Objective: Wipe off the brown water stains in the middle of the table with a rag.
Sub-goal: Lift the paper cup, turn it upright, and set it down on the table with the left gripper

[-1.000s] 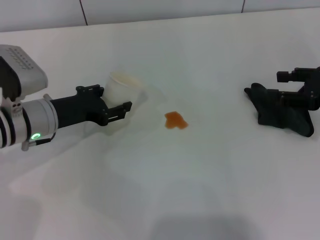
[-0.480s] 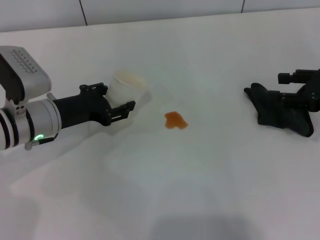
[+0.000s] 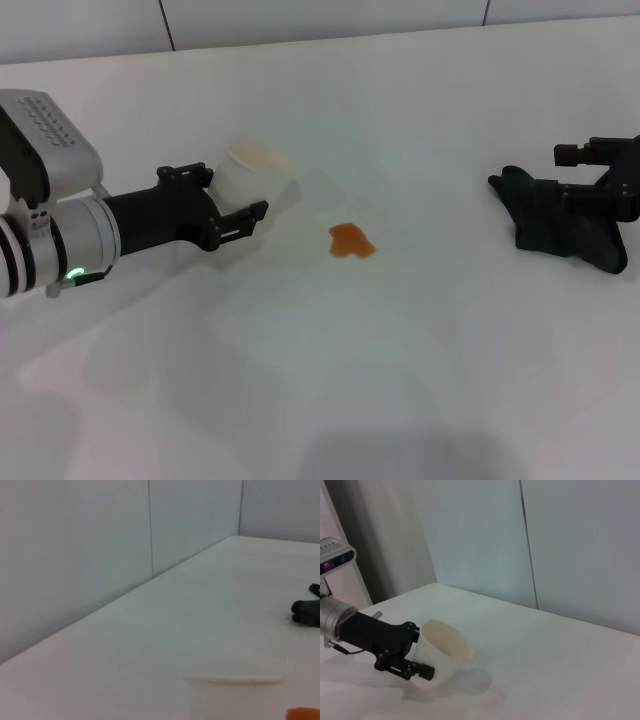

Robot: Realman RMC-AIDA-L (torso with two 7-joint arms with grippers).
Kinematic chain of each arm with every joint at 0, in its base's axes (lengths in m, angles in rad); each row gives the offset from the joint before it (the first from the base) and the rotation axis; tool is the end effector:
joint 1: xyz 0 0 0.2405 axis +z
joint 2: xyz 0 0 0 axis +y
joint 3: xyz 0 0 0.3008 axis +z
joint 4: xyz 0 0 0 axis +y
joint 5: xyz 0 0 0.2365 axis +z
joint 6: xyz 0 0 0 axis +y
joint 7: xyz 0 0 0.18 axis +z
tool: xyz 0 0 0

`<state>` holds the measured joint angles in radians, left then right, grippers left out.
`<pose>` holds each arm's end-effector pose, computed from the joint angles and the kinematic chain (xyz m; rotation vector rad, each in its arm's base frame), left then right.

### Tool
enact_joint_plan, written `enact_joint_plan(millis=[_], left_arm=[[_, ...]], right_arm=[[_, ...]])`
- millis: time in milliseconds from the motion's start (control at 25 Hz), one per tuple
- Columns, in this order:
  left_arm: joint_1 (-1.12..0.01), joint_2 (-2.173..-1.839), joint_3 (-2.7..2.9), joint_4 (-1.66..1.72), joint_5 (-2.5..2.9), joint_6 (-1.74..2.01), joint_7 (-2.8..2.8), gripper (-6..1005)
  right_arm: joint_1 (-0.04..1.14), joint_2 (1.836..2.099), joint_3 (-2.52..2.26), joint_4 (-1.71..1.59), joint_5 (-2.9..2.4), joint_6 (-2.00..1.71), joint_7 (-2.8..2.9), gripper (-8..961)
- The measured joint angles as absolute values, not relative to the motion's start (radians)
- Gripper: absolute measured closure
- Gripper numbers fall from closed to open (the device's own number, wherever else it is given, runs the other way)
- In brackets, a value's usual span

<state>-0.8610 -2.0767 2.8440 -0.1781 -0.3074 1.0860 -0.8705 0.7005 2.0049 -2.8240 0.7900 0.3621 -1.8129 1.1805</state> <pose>-0.2875 0.4470 -0.1362 -2.6173 -0.3995 -0.4069 0.3632 0.3740 0.0447 -2.5067 0.6725 0.5588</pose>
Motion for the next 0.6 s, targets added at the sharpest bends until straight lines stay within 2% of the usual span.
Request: enact_joint_plan(millis=[600], left_arm=[[-0.842, -2.08, 2.844, -0.175, -0.29, 1.083, -0.87, 350]], right_arm=[[0.703, 2.004, -2.824, 0.79, 0.362, -1.815, 1.181, 300]])
